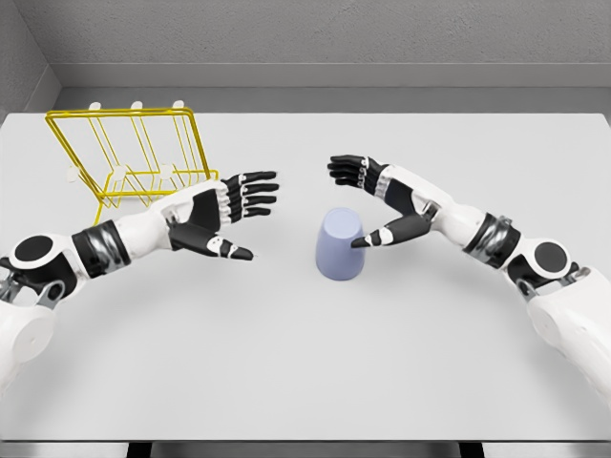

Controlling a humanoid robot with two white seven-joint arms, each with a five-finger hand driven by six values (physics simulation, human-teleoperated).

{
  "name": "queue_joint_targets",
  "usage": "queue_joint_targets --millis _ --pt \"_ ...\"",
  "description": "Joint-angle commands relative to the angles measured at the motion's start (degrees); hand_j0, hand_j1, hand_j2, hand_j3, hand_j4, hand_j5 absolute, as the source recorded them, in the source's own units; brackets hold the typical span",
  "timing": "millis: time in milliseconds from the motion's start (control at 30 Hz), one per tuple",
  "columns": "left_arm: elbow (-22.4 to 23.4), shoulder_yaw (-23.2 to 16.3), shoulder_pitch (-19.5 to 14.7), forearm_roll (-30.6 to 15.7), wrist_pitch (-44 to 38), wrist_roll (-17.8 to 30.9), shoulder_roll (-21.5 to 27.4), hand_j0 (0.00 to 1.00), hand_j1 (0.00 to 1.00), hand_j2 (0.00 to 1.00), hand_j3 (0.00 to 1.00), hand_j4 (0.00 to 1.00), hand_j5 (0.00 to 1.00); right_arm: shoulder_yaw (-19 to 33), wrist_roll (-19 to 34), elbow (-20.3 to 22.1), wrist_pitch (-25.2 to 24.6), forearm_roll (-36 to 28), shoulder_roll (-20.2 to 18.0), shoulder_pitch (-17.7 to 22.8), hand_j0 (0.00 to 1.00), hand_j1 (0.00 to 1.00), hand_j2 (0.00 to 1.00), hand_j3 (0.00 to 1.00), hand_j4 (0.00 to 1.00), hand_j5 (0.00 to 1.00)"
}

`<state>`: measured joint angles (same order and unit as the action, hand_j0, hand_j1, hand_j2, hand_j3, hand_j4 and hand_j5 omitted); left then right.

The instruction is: Place the cup on the cup holder with both arms

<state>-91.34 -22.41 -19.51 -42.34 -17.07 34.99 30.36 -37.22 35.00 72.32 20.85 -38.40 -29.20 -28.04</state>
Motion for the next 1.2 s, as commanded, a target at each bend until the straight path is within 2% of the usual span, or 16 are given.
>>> queue_joint_targets --millis 0,33,100,133,167,233,300,500,567,633,733,900,933,967,1000,1167 --pt "-0.6 1.8 0.1 -0.4 0.0 0.0 0.3 1.0 1.0 1.0 1.0 1.0 1.0 0.0 0.0 0.1 0.0 -0.3 -0.3 -0.1 1.0 1.0 1.0 1.0 1.0 1.0" --pt "-0.6 2.5 0.4 -0.3 0.0 0.0 0.1 1.0 1.0 1.0 1.0 1.0 1.0 0.0 0.0 0.2 -0.1 -0.2 -0.6 -0.4 1.0 1.0 1.0 1.0 1.0 1.0" --pt "-4.5 6.7 3.7 5.2 0.9 0.0 -1.5 1.0 1.0 1.0 1.0 1.0 1.0 0.0 0.0 0.4 0.0 -0.1 -3.1 -0.9 1.0 1.0 1.0 1.0 1.0 1.0" --pt "-6.0 6.8 5.2 9.9 3.4 0.0 -3.4 1.0 1.0 1.0 1.0 1.0 1.0 0.0 0.0 0.6 0.0 -0.1 -4.5 -1.1 1.0 1.0 1.0 1.0 1.0 1.0" --pt "-6.3 6.8 6.2 11.7 6.5 0.0 -4.7 1.0 1.0 1.0 1.0 1.0 1.0 0.0 0.0 1.2 0.0 -0.1 -5.9 -1.1 1.0 1.0 1.0 1.0 1.0 1.0" --pt "-6.6 6.9 6.5 14.5 9.6 0.0 -5.4 1.0 1.0 1.0 1.0 1.0 1.0 0.0 0.0 1.9 0.1 -0.1 -9.6 -1.2 1.0 1.0 1.0 1.0 1.0 1.0" --pt "-6.7 6.9 6.6 16.0 12.6 0.0 -5.6 1.0 1.0 1.0 1.0 1.0 1.0 0.1 0.0 1.6 1.0 -0.1 -12.1 -3.7 1.0 1.0 1.0 1.0 1.0 1.0" --pt "-6.8 6.3 8.1 24.5 13.1 0.0 -8.9 1.0 1.0 1.0 1.0 1.0 1.0 0.0 0.0 1.6 1.1 -0.2 -17.9 -8.7 1.0 1.0 1.0 1.0 1.0 1.0" --pt "-6.7 6.6 8.3 25.2 13.1 0.0 -9.4 1.0 1.0 1.0 1.0 1.0 1.0 0.0 0.0 1.9 1.3 -0.2 -18.5 -9.1 1.0 1.0 1.0 1.0 1.0 1.0" --pt "-4.8 6.8 8.0 27.3 13.0 0.0 -12.3 1.0 1.0 1.0 1.0 1.0 1.0 0.0 0.0 1.2 4.5 -0.2 -18.5 -9.6 1.0 1.0 1.0 1.0 1.0 1.0" --pt "1.0 6.7 5.7 27.7 13.0 0.0 -14.3 1.0 1.0 1.0 1.0 1.0 1.0 -1.0 0.0 1.1 4.5 -0.2 -18.5 -9.5 1.0 1.0 1.0 1.0 1.0 1.0" --pt "1.1 5.9 5.9 27.6 13.0 0.0 -15.4 1.0 1.0 1.0 1.0 1.0 1.0 -1.0 0.0 1.2 5.5 0.0 -19.4 -9.7 1.0 1.0 1.0 1.0 1.0 1.0" --pt "1.3 5.9 5.9 27.8 13.0 0.0 -16.3 1.0 1.0 1.0 1.0 1.0 1.0 -1.2 0.0 1.1 7.8 0.5 -19.3 -9.5 1.0 1.0 1.0 1.0 1.0 1.0" --pt "1.3 5.8 5.9 27.8 13.0 0.0 -16.6 1.0 1.0 1.0 1.0 1.0 1.0 -1.2 0.0 0.9 12.4 4.5 -19.4 -9.3 1.0 1.0 1.0 1.0 1.0 1.0" --pt "1.9 5.1 5.7 28.0 13.0 0.0 -17.0 1.0 1.0 1.0 1.0 1.0 1.0 -1.2 0.0 0.2 14.1 7.6 -19.4 -9.4 1.0 1.0 1.0 1.0 1.0 1.0" --pt "2.8 5.0 5.7 28.0 13.0 0.0 -17.8 1.0 1.0 1.0 1.0 1.0 1.0 -1.0 0.0 -0.4 14.1 8.4 -19.4 -9.6 1.0 1.0 1.0 1.0 1.0 1.0"
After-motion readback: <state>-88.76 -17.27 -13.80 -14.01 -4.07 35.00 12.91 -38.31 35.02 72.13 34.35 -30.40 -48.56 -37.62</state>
